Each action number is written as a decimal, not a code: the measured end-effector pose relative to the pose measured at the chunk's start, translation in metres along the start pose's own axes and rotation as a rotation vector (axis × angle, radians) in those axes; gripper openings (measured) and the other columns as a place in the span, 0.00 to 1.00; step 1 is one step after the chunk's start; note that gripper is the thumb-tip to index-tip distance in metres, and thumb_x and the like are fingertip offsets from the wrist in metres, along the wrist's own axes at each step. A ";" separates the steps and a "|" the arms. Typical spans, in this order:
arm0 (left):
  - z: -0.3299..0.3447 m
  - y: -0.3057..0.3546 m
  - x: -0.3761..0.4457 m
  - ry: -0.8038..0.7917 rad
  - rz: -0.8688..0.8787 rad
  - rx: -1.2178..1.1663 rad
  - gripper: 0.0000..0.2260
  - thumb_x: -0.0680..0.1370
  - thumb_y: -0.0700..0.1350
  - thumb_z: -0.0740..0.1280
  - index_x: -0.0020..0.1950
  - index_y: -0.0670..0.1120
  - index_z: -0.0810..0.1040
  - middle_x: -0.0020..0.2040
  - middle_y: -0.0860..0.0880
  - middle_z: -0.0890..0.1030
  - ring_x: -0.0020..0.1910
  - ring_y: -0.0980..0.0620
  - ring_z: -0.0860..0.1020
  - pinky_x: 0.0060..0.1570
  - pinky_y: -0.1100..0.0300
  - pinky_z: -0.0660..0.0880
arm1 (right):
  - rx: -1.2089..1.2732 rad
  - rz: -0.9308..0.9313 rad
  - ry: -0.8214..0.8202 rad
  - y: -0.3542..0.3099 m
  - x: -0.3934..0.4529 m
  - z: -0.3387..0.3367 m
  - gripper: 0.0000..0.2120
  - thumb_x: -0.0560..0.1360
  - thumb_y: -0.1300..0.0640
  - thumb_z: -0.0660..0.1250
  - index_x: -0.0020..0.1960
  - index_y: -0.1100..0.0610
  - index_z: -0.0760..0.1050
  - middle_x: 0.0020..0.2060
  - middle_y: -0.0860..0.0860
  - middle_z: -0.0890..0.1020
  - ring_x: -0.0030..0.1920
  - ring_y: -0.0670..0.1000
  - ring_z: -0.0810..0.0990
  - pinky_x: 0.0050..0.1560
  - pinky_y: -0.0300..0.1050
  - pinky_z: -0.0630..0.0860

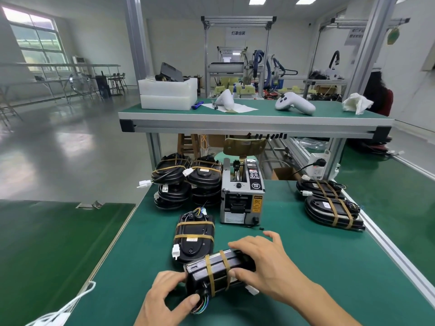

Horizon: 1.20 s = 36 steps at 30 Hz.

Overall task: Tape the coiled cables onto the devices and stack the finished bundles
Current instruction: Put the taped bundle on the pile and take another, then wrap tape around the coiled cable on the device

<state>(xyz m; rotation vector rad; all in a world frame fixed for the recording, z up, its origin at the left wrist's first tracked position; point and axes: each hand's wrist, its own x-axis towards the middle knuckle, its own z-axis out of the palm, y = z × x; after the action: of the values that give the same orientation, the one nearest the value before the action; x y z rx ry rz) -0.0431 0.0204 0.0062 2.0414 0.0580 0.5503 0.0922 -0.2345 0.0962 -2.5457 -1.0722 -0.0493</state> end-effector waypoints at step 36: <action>0.003 -0.014 -0.001 -0.099 -0.046 0.006 0.26 0.68 0.79 0.71 0.65 0.76 0.77 0.61 0.62 0.76 0.62 0.57 0.79 0.61 0.72 0.72 | 0.086 -0.004 0.003 0.000 -0.010 0.003 0.32 0.77 0.33 0.66 0.77 0.44 0.69 0.68 0.35 0.75 0.61 0.43 0.70 0.68 0.42 0.65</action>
<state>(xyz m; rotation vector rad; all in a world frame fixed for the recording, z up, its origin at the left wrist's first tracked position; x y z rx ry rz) -0.0409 0.0248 -0.0068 2.0645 0.0479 0.4203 0.0842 -0.2403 0.0912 -2.4657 -1.0557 -0.0085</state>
